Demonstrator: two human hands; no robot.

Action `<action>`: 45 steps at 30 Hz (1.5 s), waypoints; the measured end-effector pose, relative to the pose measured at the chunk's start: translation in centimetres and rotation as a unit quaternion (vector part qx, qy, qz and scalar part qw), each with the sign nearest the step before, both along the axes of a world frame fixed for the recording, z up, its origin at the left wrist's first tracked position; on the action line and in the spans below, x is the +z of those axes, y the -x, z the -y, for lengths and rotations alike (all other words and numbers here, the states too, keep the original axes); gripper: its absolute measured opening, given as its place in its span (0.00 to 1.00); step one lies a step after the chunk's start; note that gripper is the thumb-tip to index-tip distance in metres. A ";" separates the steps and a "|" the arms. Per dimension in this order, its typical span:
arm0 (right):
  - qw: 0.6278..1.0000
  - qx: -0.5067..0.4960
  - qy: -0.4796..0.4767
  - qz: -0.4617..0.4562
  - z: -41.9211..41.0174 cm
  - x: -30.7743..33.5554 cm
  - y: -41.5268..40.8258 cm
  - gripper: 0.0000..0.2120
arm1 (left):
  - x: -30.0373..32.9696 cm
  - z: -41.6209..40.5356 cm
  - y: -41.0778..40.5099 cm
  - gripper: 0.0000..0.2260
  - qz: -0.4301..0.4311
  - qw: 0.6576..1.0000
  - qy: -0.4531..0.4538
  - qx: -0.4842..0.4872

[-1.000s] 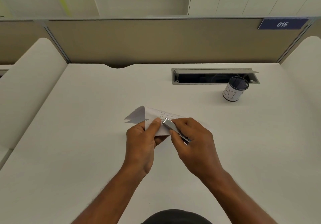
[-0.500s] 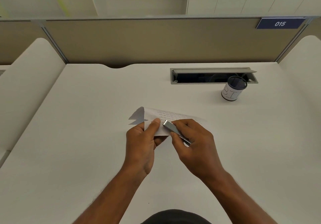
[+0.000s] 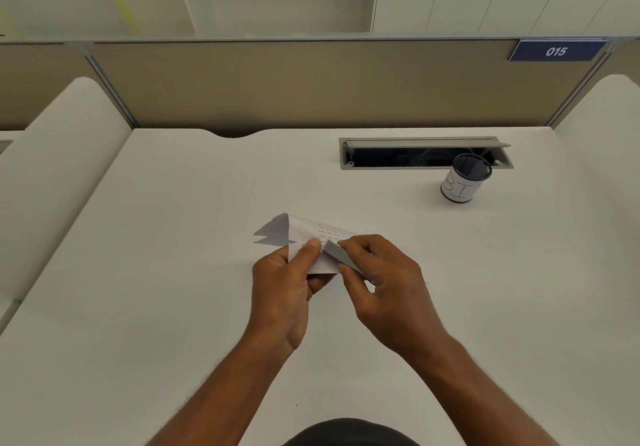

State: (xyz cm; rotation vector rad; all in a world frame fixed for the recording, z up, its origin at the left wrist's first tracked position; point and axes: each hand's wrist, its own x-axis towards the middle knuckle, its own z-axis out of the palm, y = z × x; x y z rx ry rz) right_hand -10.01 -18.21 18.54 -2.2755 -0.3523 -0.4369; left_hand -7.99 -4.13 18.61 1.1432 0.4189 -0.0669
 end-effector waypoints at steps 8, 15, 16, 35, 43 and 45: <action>0.999 0.015 0.045 0.014 0.1 -0.5 0.3 0.16 | -0.3 0.1 0.1 0.07 -0.015 1.000 0.022 0.012; 0.995 0.018 0.087 0.052 -0.4 -0.8 0.6 0.16 | -0.4 0.3 0.2 0.06 -0.012 1.000 0.001 0.028; 0.995 0.015 0.087 0.056 -0.5 -0.9 0.7 0.16 | -0.3 0.3 0.2 0.06 -0.010 1.000 0.002 0.028; 0.999 -0.017 -0.034 -0.020 -0.5 -0.1 0.1 0.15 | -0.6 0.7 0.2 0.10 0.011 0.999 -0.032 0.039; 1.000 -0.007 -0.016 -0.015 -0.5 -0.2 0.0 0.14 | -0.3 0.6 0.3 0.08 0.004 0.999 -0.011 0.035; 1.000 -0.004 -0.002 -0.007 -0.4 -0.2 0.0 0.15 | -0.3 0.5 0.2 0.07 -0.003 0.999 0.001 0.037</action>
